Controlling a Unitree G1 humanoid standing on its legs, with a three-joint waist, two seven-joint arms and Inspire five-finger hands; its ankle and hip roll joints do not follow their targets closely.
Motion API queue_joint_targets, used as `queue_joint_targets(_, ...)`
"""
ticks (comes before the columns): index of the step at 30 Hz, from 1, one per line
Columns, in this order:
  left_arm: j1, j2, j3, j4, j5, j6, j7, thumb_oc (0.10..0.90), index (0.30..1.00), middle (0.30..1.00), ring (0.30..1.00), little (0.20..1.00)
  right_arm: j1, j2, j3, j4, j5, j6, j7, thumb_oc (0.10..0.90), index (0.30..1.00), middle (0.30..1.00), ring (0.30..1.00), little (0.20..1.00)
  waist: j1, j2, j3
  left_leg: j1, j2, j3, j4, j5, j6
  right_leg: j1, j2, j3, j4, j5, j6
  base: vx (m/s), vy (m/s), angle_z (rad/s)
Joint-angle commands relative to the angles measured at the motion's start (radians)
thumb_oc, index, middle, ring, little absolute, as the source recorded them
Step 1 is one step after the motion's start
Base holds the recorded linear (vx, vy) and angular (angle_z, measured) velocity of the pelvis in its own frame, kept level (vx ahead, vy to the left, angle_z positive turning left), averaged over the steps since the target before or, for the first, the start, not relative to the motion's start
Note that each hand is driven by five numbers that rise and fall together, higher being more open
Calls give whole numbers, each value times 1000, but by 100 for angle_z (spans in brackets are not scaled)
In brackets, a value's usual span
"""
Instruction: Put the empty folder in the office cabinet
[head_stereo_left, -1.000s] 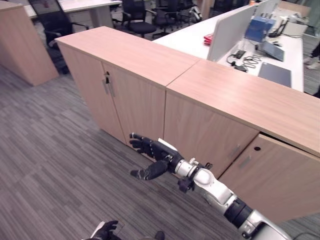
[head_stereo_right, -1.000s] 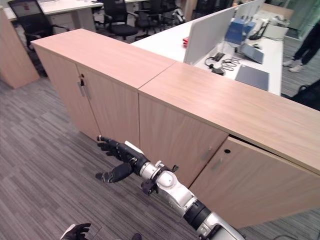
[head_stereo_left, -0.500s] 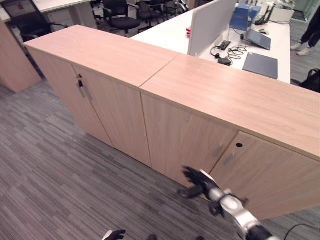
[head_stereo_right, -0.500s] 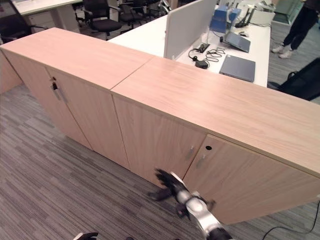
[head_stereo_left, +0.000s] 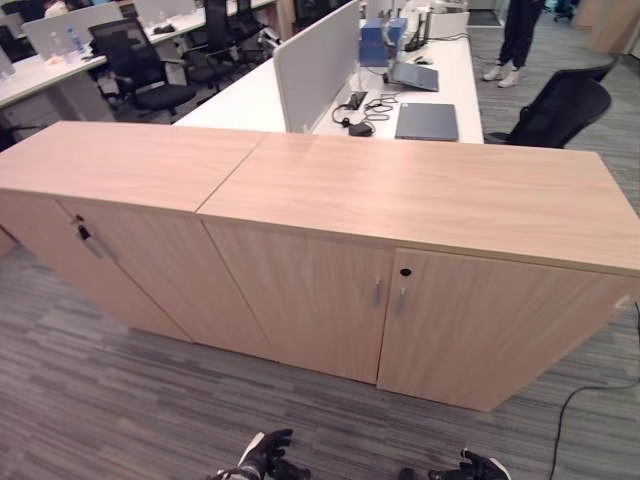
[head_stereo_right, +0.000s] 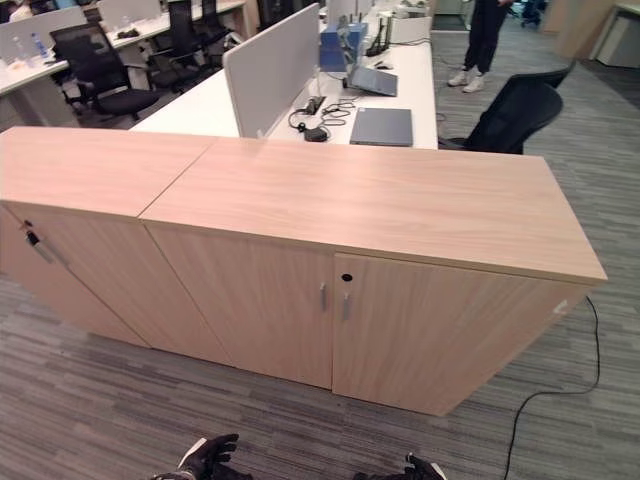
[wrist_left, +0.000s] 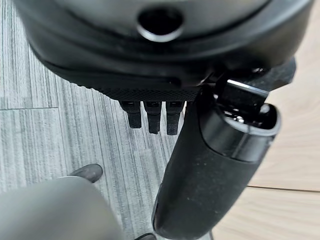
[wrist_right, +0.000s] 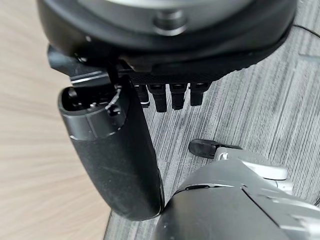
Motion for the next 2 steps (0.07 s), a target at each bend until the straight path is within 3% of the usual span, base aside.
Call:
queue_joint_targets(1, -67, 38, -7, 25, -35, -50, -19, 800, 900, 900, 900, 900, -63, -7, 18, 68, 28, -9, -15, 800, 900, 900, 900, 900, 2, -32, 18, 4, 28, 55, 31, -62, -41, 68, -91, -19, 46, -114, 103, 4, -18, -27)
queue_joint_targets(2, -63, 36, -7, 31, -38, -49, -27, 800, 900, 900, 900, 900, -61, -7, 17, 67, 25, -8, -14, 800, 900, 900, 900, 900, -3, -30, 16, 10, 30, 65, 29, -63, -42, 68, -90, -13, 42, -113, 102, 3, -15, -23)
